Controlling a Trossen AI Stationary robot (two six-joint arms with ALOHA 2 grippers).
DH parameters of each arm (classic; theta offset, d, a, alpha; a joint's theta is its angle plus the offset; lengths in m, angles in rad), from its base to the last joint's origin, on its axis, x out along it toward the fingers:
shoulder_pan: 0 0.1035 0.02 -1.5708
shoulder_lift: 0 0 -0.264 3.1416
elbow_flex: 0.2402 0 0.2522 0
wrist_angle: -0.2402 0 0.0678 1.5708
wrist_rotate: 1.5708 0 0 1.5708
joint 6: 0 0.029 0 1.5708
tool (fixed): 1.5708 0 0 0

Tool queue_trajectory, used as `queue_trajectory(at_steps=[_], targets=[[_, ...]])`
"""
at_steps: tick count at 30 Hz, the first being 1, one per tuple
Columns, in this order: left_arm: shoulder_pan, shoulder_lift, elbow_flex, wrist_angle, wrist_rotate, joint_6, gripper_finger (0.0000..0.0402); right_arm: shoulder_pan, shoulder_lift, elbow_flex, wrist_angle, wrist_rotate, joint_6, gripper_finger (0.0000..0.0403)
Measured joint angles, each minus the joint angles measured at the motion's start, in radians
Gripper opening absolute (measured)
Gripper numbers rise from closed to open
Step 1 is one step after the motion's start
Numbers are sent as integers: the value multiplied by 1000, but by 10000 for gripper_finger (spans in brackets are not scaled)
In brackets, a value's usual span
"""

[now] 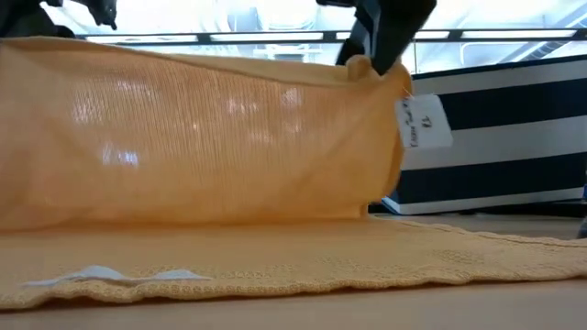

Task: Fold towel
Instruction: Fold the yellow towel

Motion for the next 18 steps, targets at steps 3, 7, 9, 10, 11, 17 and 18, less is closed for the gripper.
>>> queue_trajectory(at_steps=[3,7,9,10,11,17,18], targets=[[-3,62,0,62,23,4,0,28,0,-49,30,28,45,0],[-4,156,0,140,101,39,0,47,0,-116,115,59,85,0],[-10,201,0,171,138,45,0,56,0,-156,150,53,109,0],[-15,223,0,190,151,48,0,62,0,-175,170,52,120,0],[-20,243,0,210,157,51,0,71,0,-190,183,50,119,0],[-32,324,1,342,166,26,0,123,0,-269,257,46,79,0],[-36,333,1,356,166,24,0,129,0,-279,287,48,78,0]])
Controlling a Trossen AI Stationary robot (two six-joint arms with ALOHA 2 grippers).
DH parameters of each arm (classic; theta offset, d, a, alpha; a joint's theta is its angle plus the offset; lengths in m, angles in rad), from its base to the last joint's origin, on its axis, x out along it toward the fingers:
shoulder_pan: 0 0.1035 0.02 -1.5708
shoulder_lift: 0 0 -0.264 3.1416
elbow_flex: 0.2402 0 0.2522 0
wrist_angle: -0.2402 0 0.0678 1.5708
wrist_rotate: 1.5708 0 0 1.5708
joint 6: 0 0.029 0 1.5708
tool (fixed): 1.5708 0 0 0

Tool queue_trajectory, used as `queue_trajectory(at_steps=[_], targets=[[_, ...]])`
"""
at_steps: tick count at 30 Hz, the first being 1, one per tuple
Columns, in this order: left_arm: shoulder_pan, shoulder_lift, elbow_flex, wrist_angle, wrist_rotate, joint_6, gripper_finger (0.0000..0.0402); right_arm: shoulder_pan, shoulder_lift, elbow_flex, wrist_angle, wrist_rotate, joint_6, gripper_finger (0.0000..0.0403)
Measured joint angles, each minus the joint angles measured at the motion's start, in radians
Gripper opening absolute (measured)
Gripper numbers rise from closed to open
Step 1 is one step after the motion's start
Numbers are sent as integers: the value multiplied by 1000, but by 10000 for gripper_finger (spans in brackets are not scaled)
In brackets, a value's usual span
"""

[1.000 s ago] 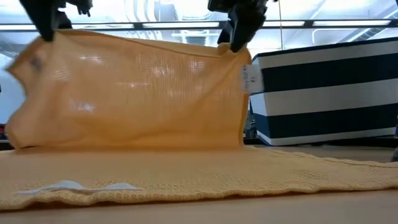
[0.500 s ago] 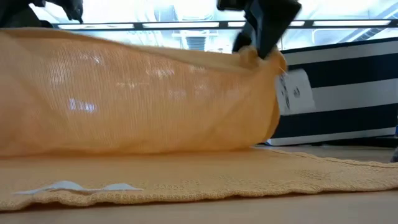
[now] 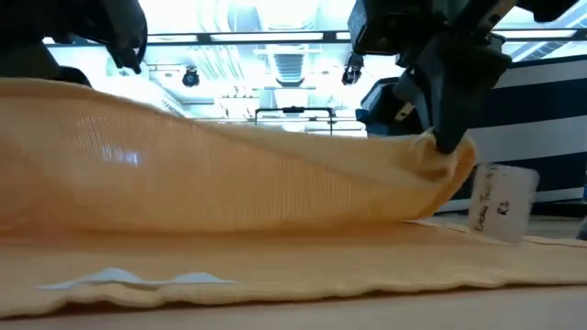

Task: Fold towel
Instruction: Fold the yellow towel

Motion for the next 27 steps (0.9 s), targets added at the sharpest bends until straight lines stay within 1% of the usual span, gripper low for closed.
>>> queue_trajectory(at_steps=[2,4,7,8,12,15,19,21,23,27], targets=[[-7,15,0,8,2,0,0,13,0,-16,50,1,1,0],[-8,25,1,-4,28,-1,0,23,0,-27,92,-1,2,0],[-9,21,8,-21,79,-21,0,28,0,-33,99,-2,10,0],[-11,14,17,-35,82,-29,0,30,-1,-33,100,-6,12,0],[-25,-10,75,-36,77,-32,0,48,-16,-33,119,-32,0,0],[-43,1,104,-27,74,-29,0,62,-15,-34,121,-56,-6,0],[-75,21,117,26,44,-31,0,88,-15,-33,164,-59,2,1],[-86,39,106,91,43,-33,0,105,-15,-34,184,-60,3,7],[-93,60,94,121,43,-36,0,119,-11,-41,226,-62,5,19],[-100,97,93,182,57,-35,19,141,19,-71,266,-59,63,57]])
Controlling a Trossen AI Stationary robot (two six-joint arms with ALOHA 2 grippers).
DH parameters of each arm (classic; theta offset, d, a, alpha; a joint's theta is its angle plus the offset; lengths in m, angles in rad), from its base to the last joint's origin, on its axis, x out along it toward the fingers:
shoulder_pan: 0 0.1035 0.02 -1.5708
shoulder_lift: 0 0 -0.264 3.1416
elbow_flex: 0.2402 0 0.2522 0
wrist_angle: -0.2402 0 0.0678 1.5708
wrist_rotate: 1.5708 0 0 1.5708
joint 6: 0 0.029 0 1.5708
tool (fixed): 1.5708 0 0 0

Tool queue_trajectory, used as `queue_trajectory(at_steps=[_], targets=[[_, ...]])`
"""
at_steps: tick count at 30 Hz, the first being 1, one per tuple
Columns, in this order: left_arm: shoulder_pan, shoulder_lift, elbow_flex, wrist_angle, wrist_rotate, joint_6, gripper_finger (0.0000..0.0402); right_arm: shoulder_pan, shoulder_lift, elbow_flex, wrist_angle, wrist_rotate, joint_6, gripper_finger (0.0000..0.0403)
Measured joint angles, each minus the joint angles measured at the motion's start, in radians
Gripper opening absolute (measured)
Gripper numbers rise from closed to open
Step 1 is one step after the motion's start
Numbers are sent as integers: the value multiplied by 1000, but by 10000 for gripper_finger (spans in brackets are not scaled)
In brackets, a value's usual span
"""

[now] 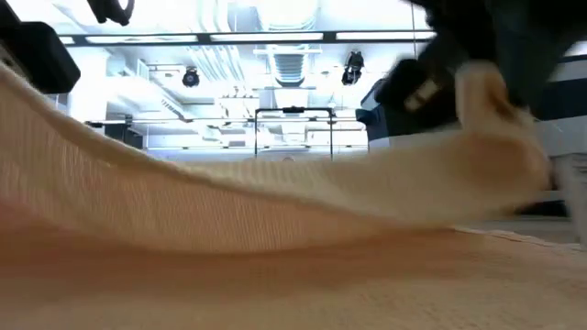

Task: Fold towel
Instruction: Fold the yellow towel

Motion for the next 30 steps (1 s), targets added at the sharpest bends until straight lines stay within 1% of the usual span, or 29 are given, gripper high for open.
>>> queue_trajectory(at_steps=[5,8,9,10,12,14,15,17,20,22,27,30], targets=[[-2,-5,5,-4,96,-8,79,32,19,-32,20,-22,64,123],[-9,-43,7,-77,147,-13,123,42,14,-26,8,-38,89,162],[-9,-56,7,-110,147,-5,136,44,9,-16,-2,-42,91,173],[-10,-69,7,-144,133,8,148,47,2,-7,-13,-44,91,184],[-8,-83,1,-192,41,27,167,48,-14,5,-23,-36,85,202],[7,-84,-19,-209,-55,23,177,49,-24,6,-45,29,86,215],[19,-80,-39,-199,-82,10,179,44,-24,5,-64,70,88,221],[46,-70,-92,-152,-97,-26,176,34,-24,-10,-73,112,88,229],[66,-62,-191,-54,-144,-82,160,20,-3,-49,-37,132,107,233],[72,-60,-260,-11,-145,-96,149,15,20,-78,-36,132,109,232],[79,-80,-394,14,-132,-111,127,-9,59,-117,-5,169,81,227],[105,-110,-424,-11,-129,-51,118,-50,55,-121,-12,220,30,228]])
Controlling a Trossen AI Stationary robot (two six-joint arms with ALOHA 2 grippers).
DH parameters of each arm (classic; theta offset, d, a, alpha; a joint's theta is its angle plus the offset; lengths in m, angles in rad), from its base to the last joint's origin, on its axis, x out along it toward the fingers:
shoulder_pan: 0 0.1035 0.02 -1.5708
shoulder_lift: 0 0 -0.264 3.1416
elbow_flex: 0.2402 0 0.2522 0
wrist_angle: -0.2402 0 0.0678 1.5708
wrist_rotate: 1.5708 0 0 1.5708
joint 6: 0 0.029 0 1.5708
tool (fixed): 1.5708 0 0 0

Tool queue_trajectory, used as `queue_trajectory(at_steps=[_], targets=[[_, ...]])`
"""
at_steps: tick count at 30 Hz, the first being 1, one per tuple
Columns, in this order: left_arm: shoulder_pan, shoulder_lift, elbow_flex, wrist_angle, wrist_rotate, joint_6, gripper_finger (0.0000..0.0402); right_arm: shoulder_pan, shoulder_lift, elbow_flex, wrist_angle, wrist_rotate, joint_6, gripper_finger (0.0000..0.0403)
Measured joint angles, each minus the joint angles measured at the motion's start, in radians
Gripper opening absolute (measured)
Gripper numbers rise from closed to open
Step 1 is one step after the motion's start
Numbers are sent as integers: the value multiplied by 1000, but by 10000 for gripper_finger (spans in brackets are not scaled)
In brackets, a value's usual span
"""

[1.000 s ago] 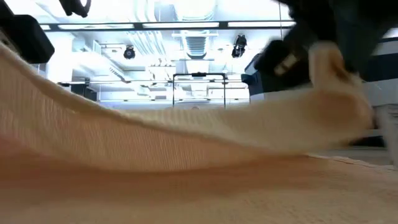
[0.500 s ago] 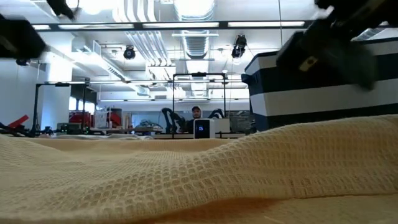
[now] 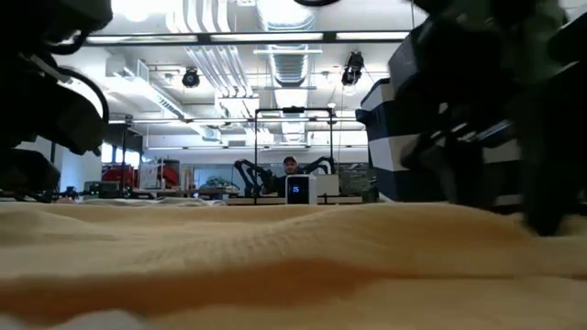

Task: Fold towel
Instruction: Fold the yellow towel

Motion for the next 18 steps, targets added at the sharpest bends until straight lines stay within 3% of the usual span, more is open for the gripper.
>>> queue_trajectory(at_steps=[4,8,11,14,18], targets=[[84,-65,-9,-90,-109,86,116,-104,-6,22,-60,88,-107,231],[210,-144,-10,-197,-224,164,122,-214,-12,56,-147,98,-222,226],[271,-226,14,-270,-245,206,128,-255,-42,90,-206,90,-294,223],[253,-327,66,-271,-245,210,132,-241,-88,122,-226,76,-306,222],[135,-405,138,-263,-264,145,131,-181,-116,128,-194,94,-221,226]])
